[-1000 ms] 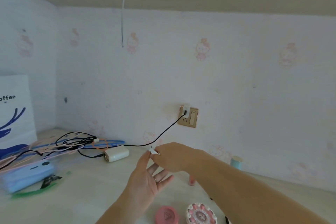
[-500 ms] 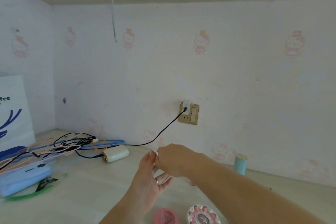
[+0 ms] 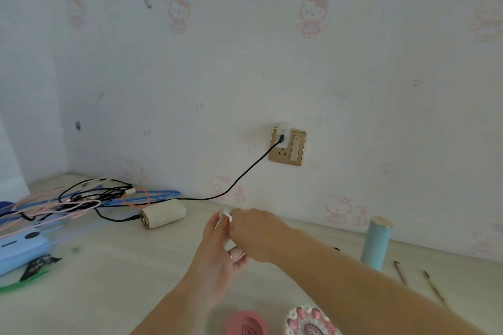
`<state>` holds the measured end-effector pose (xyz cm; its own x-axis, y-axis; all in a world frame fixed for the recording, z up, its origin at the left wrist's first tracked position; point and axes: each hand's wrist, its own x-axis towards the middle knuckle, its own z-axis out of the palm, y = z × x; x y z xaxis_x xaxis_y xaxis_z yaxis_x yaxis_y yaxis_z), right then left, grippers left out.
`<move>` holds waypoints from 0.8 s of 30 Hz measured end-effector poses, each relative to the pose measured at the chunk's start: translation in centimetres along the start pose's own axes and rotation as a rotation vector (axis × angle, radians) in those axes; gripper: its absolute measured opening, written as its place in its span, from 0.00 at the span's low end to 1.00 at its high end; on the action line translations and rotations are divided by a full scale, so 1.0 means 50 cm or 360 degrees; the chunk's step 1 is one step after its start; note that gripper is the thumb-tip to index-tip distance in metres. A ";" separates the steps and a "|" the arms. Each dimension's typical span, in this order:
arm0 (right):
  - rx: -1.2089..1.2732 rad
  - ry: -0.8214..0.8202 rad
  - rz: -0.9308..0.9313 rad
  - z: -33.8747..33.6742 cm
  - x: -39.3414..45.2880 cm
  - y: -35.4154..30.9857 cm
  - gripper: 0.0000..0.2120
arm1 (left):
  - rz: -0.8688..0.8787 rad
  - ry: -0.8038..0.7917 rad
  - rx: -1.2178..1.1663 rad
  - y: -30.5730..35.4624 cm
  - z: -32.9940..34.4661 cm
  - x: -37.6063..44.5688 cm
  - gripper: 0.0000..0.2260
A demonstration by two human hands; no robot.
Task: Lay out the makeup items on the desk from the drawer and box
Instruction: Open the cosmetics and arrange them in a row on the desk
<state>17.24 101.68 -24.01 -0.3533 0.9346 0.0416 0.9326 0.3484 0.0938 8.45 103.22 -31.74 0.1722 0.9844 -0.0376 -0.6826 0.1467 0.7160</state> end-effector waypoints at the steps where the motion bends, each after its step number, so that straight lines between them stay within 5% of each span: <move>1: -0.0007 -0.0001 -0.0008 0.004 0.004 0.000 0.13 | 0.0003 0.0000 -0.0017 0.001 -0.002 0.003 0.13; 9: 0.0424 -0.0063 0.0060 0.006 0.025 -0.011 0.15 | 0.0035 -0.0060 -0.0116 0.018 -0.025 0.006 0.14; 16: 0.0436 -0.0122 0.0053 -0.007 0.045 -0.029 0.14 | 0.0058 -0.0103 -0.0462 0.034 -0.034 -0.010 0.11; 24: 0.0412 -0.0013 0.0167 -0.014 0.055 -0.006 0.12 | -0.0037 -0.0042 -0.0423 0.027 -0.035 -0.011 0.15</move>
<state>15.94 104.11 -23.24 -0.2541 0.9667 0.0296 0.9521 0.2554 -0.1678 6.20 103.04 -31.98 0.2060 0.9781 -0.0309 -0.8401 0.1930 0.5069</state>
